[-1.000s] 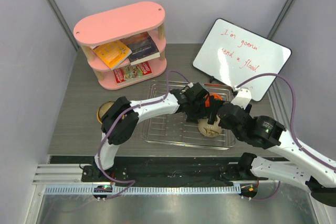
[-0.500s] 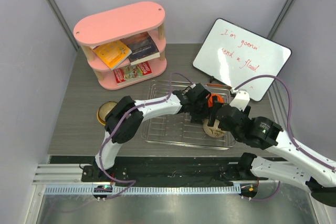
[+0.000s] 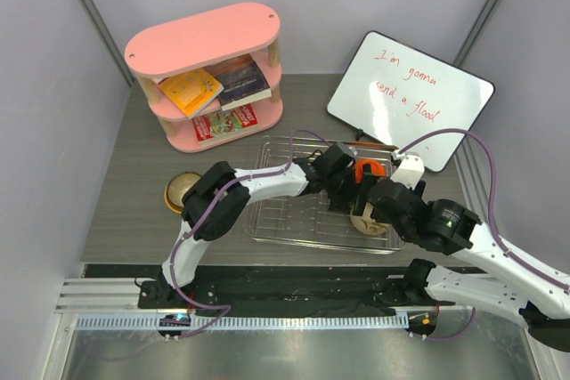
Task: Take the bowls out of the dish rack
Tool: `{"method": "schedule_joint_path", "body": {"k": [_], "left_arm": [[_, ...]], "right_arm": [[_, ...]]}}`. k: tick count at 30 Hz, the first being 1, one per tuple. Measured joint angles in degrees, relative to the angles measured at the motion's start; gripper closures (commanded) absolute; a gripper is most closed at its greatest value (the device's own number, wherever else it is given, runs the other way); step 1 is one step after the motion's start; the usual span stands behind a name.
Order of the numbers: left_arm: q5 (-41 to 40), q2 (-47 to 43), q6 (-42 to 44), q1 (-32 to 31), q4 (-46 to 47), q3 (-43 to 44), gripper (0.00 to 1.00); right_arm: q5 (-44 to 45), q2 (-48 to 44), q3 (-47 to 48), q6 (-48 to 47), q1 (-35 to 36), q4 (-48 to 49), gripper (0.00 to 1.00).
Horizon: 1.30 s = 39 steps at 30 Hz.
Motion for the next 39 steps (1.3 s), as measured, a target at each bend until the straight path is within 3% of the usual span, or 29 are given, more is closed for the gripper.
{"method": "schedule_joint_path", "body": {"k": [4,7,17,24,39], "left_arm": [[2.03,0.07,-0.59,0.13,3.32,-1.81,0.02],[3.04,0.04,-0.72,0.17,5.51,-2.99,0.14],[5.88,-1.73,-1.97,1.05,13.09,-6.97,0.69],[5.90,-1.84,-1.92,1.18,13.70,-7.48,1.00],[6.12,-3.89,-1.86,1.36,16.94,-11.50,1.00]], "right_arm": [[0.00,-0.11,-0.02,0.04,0.00,0.00,0.00],[0.00,-0.35,-0.04,0.15,0.00,0.00,0.00],[0.00,-1.60,-1.01,0.42,0.00,-0.07,0.00],[0.04,-2.01,-1.03,0.44,0.00,-0.24,0.00],[0.20,-3.02,-1.07,0.57,0.00,-0.50,0.00]]}}
